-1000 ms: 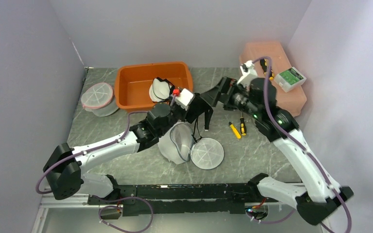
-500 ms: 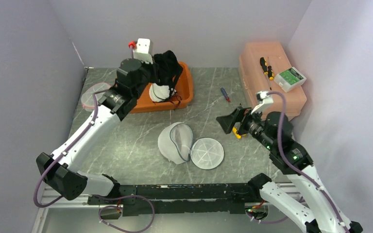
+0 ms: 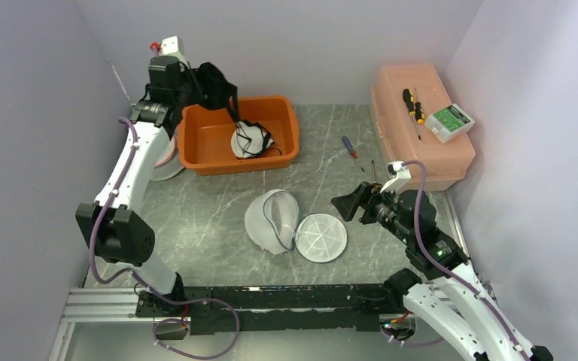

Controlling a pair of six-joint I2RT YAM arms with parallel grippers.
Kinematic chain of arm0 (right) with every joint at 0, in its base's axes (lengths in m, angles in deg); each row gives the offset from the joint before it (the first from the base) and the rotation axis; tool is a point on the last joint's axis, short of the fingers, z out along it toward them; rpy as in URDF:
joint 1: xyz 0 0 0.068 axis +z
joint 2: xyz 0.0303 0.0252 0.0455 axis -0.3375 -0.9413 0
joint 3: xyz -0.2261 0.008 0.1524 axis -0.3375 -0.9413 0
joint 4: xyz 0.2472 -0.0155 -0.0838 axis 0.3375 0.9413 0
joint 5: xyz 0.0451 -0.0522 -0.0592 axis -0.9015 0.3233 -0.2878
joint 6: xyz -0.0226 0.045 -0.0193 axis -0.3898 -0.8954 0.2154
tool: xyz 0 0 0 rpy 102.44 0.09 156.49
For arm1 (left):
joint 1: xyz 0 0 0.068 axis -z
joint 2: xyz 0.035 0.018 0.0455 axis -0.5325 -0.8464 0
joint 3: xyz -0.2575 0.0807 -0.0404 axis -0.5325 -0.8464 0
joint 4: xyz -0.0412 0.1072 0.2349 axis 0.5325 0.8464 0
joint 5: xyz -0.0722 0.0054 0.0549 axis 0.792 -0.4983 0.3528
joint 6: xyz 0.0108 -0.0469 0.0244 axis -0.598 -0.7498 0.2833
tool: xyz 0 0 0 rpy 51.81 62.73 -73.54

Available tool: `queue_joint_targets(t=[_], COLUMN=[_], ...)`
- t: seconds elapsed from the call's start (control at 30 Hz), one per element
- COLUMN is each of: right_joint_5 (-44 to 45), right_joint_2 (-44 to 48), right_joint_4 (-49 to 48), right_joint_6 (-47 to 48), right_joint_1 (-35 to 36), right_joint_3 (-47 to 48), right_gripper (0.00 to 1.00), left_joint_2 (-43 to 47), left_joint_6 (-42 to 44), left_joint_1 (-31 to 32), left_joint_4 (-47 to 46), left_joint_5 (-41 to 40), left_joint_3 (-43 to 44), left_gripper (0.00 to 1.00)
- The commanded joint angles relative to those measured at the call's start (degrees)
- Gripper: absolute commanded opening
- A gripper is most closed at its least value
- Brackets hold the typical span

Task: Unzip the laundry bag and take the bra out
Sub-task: Place the bra in the bin.

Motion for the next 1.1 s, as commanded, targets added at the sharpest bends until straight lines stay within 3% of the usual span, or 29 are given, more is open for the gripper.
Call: queue_joint_targets(t=[0.0,0.33,0.77,1.07], right_joint_5=[-0.68,-1.94,-1.49,-1.14], right_joint_2=[2.55,5.75,5.81,5.45], right_joint_4=[-4.80,-6.75,-6.40,-6.55], right_joint_6=[-1.13,-1.97,-0.65,-0.51], right_joint_1=[-0.07,-0.11,-0.06,-0.08], right_joint_3=[-1.98,-6.87,-7.51,-7.74], right_gripper=[0.85,0.82,0.81,0.81], left_joint_2=[-1.13,-5.82,-9.37,-18.63], left_joint_6=[-5.94,-3.86,-2.51,-2.60], left_joint_1=[-5.24,-7.64,-8.23,-8.23], left_joint_4=[-0.64,-3.86,-1.43,2.31], left_joint_5=[8.73,11.60,-2.30,5.32], left_joint_3=[-0.77,-5.82,-9.25,-5.13], left_gripper=[0.03,0.03,0.03,0.03])
